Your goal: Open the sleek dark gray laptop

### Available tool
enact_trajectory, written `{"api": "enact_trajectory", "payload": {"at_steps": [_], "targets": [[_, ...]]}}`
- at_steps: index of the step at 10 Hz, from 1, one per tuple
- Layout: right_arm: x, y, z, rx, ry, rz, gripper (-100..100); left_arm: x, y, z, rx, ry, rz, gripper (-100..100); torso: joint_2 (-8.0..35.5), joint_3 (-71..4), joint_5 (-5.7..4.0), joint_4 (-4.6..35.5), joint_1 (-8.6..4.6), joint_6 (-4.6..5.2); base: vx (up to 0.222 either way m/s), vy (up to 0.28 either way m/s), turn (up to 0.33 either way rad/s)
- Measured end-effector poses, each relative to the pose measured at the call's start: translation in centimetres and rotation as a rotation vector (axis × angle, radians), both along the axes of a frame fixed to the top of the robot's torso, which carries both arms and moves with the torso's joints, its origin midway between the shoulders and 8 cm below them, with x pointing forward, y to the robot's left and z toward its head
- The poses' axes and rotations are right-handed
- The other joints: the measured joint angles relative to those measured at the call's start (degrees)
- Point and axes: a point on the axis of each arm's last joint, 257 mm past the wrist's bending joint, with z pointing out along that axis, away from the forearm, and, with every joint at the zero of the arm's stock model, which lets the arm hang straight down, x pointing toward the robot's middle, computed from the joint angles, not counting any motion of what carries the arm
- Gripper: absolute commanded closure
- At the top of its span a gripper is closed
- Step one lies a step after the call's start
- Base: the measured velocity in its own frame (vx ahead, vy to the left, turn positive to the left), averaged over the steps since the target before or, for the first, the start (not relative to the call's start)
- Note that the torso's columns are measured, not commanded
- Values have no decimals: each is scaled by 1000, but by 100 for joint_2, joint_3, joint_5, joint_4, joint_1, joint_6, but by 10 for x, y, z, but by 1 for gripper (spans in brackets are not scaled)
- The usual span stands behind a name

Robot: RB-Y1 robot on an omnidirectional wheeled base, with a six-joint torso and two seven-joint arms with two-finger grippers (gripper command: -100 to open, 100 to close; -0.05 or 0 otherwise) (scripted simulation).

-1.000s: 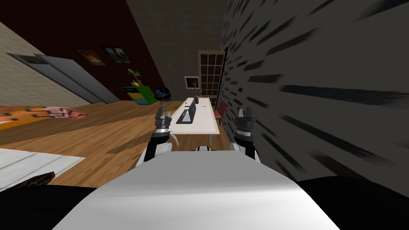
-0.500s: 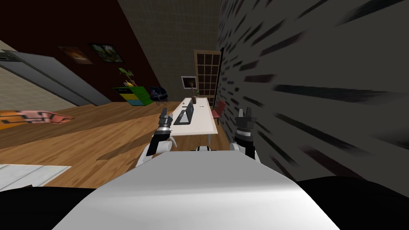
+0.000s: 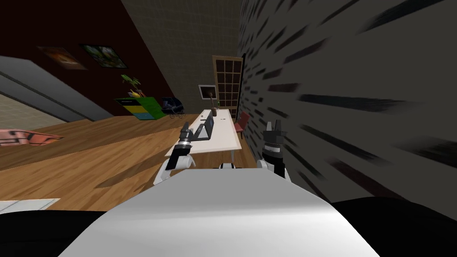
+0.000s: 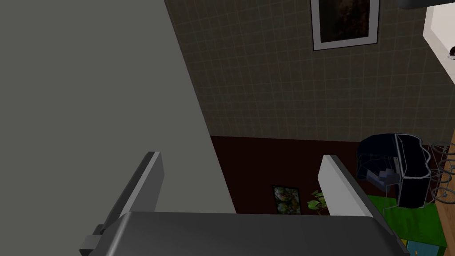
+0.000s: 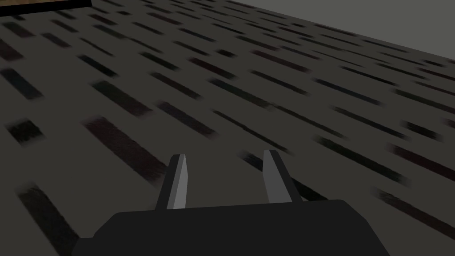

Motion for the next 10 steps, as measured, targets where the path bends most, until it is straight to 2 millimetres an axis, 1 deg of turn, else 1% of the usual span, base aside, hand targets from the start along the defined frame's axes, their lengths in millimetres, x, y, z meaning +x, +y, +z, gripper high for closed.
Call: {"api": "enact_trajectory", "payload": {"at_steps": [3, 4, 6, 10], "targets": [[0, 0, 0, 0, 0, 0, 0, 13, 10, -16, 20, 62, 28, -100, 0, 0, 0, 0, -1, 0, 10, -13, -123], [0, 0, 0, 0, 0, 0, 0, 19, 16, -26, 31, 96, 43, -100, -1, -1, 0, -1, -1, 0, 16, -12, -130], [0, 0, 0, 0, 0, 0, 0, 25, 26, -41, 47, 143, 64, -100, 0, 0, 1, 0, 2, -1, 13, -10, -76], [0, 0, 0, 0, 0, 0, 0, 38, 42, -59, 83, 221, 100, -100, 1, 0, 0, 0, 0, 0, 9, -8, -103]]}}
